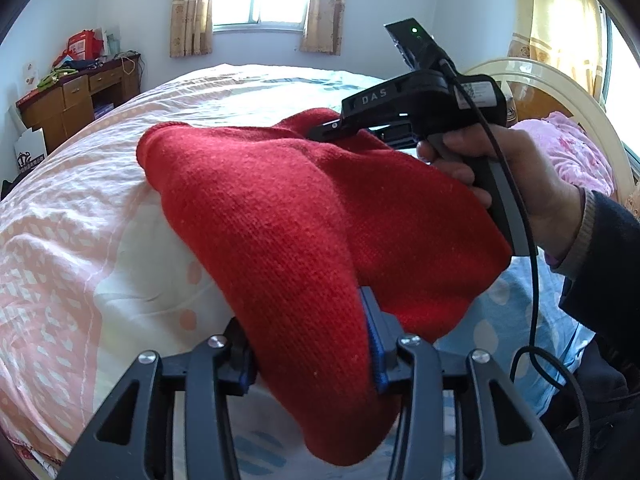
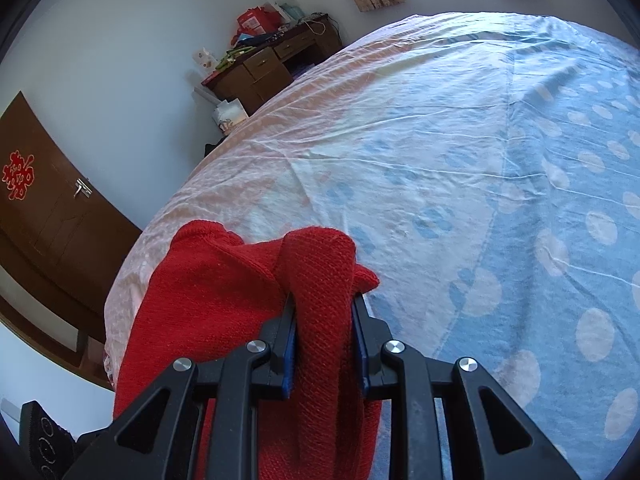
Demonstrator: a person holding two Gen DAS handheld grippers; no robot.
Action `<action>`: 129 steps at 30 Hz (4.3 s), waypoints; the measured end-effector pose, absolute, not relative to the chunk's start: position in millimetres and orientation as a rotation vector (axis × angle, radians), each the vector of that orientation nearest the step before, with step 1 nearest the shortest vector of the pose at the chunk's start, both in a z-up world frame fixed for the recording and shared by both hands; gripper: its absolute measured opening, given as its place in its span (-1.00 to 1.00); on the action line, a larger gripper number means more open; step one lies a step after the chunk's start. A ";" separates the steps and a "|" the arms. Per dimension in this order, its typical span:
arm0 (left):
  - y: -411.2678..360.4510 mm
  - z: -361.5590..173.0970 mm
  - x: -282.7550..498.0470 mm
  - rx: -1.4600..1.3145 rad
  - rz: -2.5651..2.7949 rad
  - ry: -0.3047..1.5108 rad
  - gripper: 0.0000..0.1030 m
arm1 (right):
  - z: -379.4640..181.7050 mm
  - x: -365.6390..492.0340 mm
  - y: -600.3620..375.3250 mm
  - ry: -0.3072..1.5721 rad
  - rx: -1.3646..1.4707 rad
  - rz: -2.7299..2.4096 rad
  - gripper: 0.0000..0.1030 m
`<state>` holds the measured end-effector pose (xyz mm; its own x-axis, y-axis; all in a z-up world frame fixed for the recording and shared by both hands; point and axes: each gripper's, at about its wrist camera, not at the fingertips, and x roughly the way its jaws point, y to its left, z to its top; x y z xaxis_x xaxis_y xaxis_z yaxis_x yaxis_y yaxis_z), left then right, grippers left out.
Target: Fold small clothes
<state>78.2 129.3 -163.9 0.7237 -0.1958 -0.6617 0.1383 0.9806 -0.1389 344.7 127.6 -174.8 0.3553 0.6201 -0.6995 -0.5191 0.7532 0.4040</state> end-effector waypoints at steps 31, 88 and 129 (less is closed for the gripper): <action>202.2 -150.3 84.5 -0.045 0.137 0.680 0.99 | -166.3 239.2 70.5 0.884 0.218 0.899 -0.02; 141.9 -57.2 26.7 0.022 0.098 0.461 1.00 | -67.1 107.1 42.2 0.475 -0.015 0.563 0.33; 159.6 -38.8 19.1 -0.017 0.174 0.387 1.00 | -44.2 74.7 35.7 0.300 -0.033 0.569 0.35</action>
